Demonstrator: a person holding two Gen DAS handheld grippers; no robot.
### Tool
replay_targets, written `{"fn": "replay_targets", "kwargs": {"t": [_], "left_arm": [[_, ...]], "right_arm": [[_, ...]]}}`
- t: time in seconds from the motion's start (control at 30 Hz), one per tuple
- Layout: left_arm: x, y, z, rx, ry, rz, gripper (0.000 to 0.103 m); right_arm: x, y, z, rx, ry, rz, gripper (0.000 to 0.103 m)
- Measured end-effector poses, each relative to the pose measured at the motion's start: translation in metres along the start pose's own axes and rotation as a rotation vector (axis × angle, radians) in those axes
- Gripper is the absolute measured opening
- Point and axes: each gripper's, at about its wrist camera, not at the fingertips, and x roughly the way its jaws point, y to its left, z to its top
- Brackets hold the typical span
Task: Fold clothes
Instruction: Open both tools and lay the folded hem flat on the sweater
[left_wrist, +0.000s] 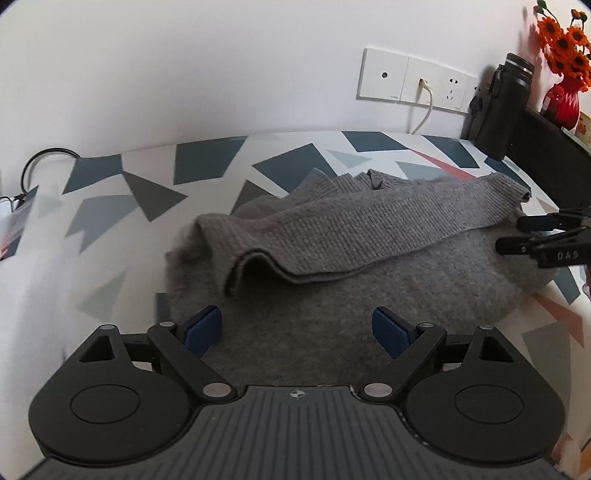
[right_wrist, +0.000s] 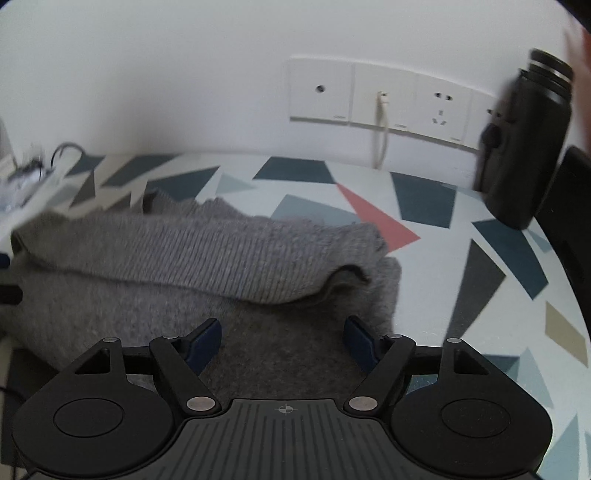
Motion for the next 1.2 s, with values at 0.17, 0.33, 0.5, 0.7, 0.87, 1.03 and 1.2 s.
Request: {"fn": "replay_targets", "kwargs": {"t": [0.17,0.33,0.5,0.7,0.87,1.03,1.2], "left_arm": [[0.018,-0.001,0.005,0.001,0.007,0.013,0.09],[0.028,0.005,0.014,-0.02,-0.005,0.032,0.09],[0.037,0.013,0.026,-0.019,-0.022,0.042,0.09],[0.052,0.026,0.042,-0.02,-0.03,0.051,0.09],[0.066,0.037,0.056,-0.058,-0.009,0.03,0.09],[0.075,0.049,0.066,-0.134,0.031,-0.007,0.09],[0.087,0.056,0.077,-0.148,0.082,-0.036,0.094]], "right_arm": [[0.011,0.01,0.004,-0.061,-0.014,-0.041,0.069],[0.022,0.011,0.009,-0.059,-0.018,-0.062,0.069],[0.031,0.011,0.015,-0.05,-0.026,-0.081,0.07],[0.044,0.01,0.03,-0.042,-0.03,-0.097,0.07],[0.058,0.009,0.043,-0.024,-0.023,-0.112,0.07],[0.071,0.008,0.053,0.003,-0.004,-0.12,0.07],[0.084,0.004,0.064,0.033,0.017,-0.123,0.072]]}}
